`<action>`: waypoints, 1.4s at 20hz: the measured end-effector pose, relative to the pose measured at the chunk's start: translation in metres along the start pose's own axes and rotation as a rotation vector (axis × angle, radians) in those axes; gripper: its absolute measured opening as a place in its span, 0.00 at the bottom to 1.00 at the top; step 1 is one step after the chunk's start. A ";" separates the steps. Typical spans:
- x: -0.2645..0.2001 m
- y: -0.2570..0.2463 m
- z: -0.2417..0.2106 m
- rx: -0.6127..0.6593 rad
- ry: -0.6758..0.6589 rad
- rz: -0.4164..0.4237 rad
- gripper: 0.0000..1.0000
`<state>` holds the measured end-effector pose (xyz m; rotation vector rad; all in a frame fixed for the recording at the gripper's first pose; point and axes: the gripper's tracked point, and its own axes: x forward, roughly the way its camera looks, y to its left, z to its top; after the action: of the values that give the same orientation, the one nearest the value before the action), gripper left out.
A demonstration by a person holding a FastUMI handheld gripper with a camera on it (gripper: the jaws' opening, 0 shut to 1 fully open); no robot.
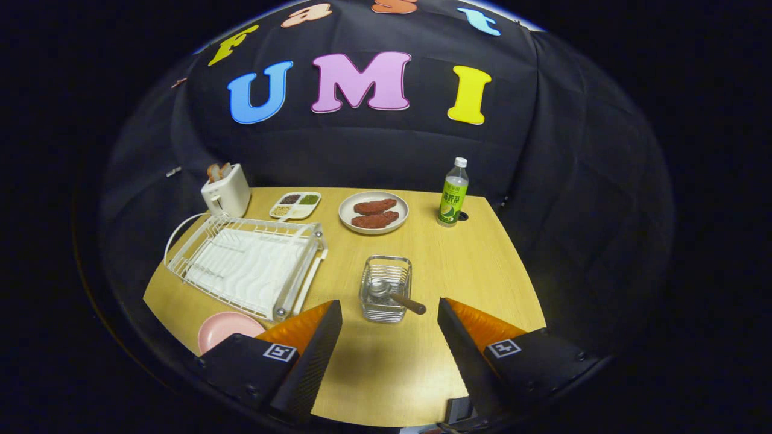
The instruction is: Take the plate from the dish rack, then take the spoon from the basket and place it into the plate.
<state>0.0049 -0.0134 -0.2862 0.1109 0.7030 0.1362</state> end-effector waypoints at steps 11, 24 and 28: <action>0.072 0.001 -0.026 0.014 0.111 0.036 0.53; 0.080 0.004 -0.032 0.089 0.125 0.032 0.11; 0.074 0.000 -0.020 0.115 0.103 0.025 0.11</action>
<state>0.0478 -0.0008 -0.3480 0.2237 0.8127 0.1265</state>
